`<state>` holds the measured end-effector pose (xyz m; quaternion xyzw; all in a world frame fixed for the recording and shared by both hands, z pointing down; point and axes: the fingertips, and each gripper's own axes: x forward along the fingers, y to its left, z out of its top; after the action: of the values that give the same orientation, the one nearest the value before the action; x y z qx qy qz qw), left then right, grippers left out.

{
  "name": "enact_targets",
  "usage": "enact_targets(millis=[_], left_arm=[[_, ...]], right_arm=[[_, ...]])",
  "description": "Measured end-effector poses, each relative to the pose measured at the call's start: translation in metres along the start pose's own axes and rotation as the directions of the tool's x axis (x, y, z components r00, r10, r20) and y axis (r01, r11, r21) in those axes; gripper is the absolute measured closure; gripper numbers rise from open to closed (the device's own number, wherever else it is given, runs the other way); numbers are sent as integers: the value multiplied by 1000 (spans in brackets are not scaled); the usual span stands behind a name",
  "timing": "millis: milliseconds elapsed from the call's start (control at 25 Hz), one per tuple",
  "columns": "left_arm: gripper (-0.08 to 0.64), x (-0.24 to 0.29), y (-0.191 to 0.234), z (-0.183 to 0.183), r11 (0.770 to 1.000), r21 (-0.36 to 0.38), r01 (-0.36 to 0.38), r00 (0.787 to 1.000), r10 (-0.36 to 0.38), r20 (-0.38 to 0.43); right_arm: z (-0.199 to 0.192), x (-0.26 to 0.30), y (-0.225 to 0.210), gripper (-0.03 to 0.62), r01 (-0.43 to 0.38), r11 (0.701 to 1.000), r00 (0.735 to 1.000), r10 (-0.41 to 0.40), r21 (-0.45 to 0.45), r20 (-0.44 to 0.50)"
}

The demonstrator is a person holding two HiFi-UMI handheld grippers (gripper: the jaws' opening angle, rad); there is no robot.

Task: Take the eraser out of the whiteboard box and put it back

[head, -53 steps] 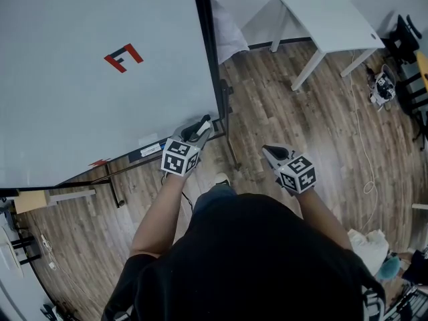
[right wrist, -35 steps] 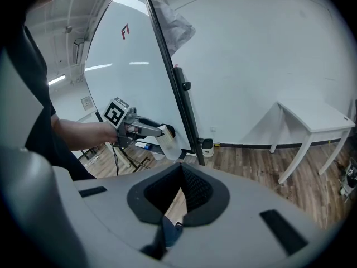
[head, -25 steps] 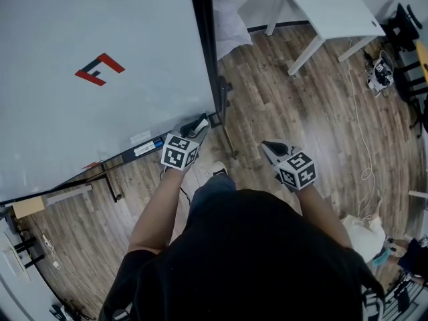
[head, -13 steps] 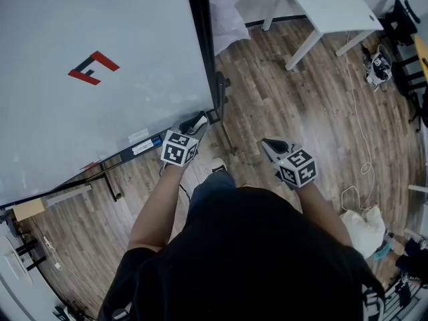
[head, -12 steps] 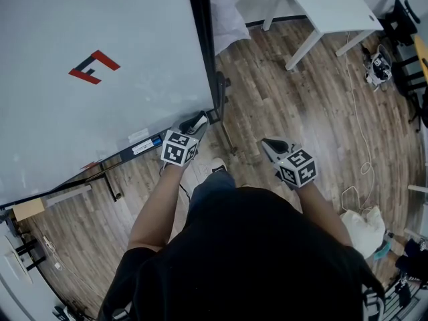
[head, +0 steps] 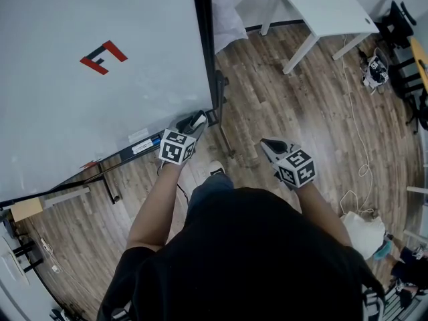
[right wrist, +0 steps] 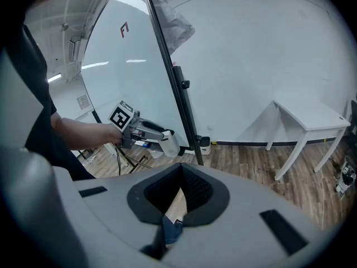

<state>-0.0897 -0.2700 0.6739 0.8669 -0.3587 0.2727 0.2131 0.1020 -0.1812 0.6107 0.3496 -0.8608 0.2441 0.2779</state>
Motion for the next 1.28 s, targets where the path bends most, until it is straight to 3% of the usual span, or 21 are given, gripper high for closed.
enact_targets(millis=[640,1280], left_arm=[[379,-59,-18,4,996,-15,-89,993,90,74],[410,-123,-62,-14,988,-33,-152,977,156,149]], right_arm=[[4,-34,18,597,-19,999,998,22,-51,51],[0,-67,56,597,-48,990,994,61,-132,90]])
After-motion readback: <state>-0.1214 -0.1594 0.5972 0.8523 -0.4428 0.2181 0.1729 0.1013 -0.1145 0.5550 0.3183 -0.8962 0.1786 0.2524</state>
